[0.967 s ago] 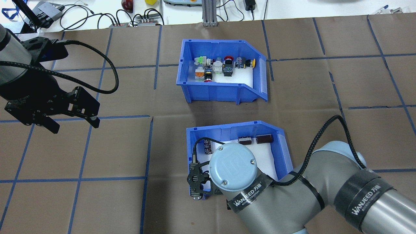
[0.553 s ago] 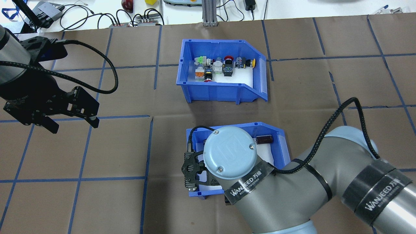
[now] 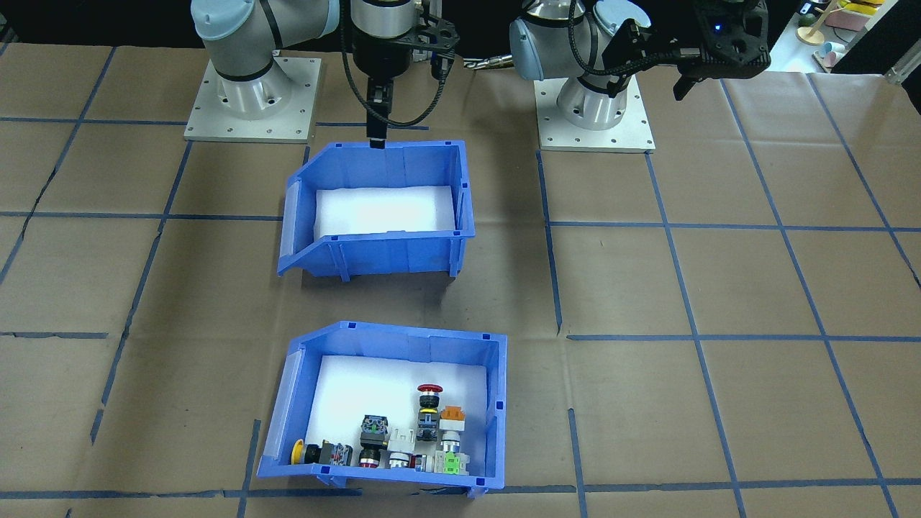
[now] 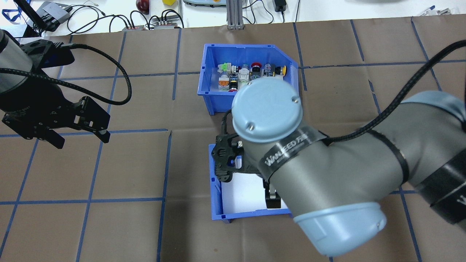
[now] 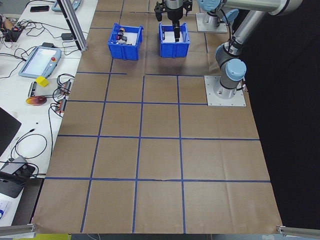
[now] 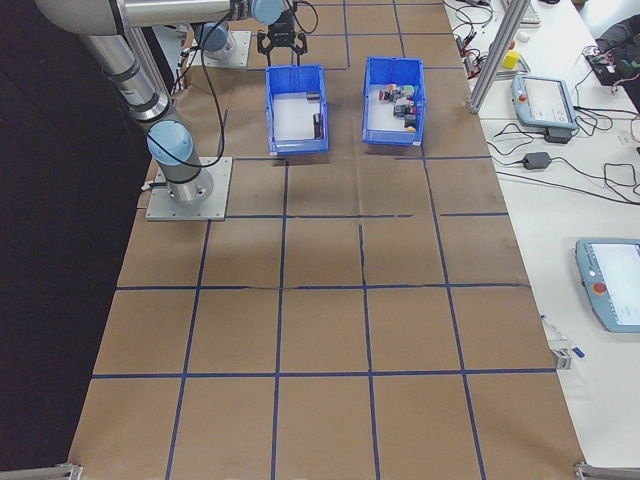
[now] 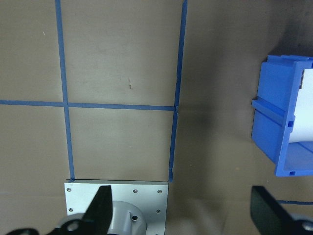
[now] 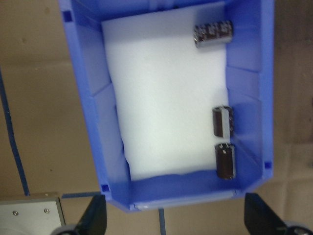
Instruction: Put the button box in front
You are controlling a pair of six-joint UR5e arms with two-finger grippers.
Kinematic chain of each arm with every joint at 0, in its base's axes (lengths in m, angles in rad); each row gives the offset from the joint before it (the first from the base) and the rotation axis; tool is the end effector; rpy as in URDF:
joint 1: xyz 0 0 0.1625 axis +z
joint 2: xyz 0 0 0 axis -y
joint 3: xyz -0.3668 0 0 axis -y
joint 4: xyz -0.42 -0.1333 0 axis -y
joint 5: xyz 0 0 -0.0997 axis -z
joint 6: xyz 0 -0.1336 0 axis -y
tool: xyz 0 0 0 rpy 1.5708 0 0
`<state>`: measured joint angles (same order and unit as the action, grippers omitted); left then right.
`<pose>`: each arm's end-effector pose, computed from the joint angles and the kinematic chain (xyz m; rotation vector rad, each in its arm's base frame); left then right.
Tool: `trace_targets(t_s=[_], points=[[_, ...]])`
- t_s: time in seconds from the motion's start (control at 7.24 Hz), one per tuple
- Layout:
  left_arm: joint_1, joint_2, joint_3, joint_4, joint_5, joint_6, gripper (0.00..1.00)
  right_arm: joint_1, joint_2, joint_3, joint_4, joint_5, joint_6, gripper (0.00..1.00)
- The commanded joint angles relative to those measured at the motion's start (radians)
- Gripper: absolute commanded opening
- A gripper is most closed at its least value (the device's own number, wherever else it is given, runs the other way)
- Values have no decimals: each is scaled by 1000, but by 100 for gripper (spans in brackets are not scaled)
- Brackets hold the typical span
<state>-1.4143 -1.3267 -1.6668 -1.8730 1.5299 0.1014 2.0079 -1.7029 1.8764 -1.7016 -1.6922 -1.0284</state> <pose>-0.0740 -0.4215 0.4332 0.0895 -3.0717 -0.2272 0.3006 -0.3666 0.3168 2.0336 -2.2539 -0.1158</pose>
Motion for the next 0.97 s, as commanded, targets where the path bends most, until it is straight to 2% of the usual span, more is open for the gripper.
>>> trace_targets(t_s=[0.0, 0.14, 0.28, 0.55, 0.69, 0.83], points=[[0, 1, 2, 0, 6, 3, 99, -226, -4, -40, 8, -15, 7, 100], [0, 1, 2, -1, 7, 3, 99, -317, 0, -75, 4, -11, 39, 100], [0, 12, -10, -3, 7, 1, 99, -366, 2, -101, 7, -10, 157, 100], [0, 29, -19, -2, 10, 1, 99, -394, 17, -135, 4, -10, 406, 100], [1, 29, -19, -2, 10, 1, 99, -426, 17, -163, 23, 6, 481, 100], [0, 29, -19, -3, 10, 1, 99, -486, 16, -180, 77, 82, 540, 100]])
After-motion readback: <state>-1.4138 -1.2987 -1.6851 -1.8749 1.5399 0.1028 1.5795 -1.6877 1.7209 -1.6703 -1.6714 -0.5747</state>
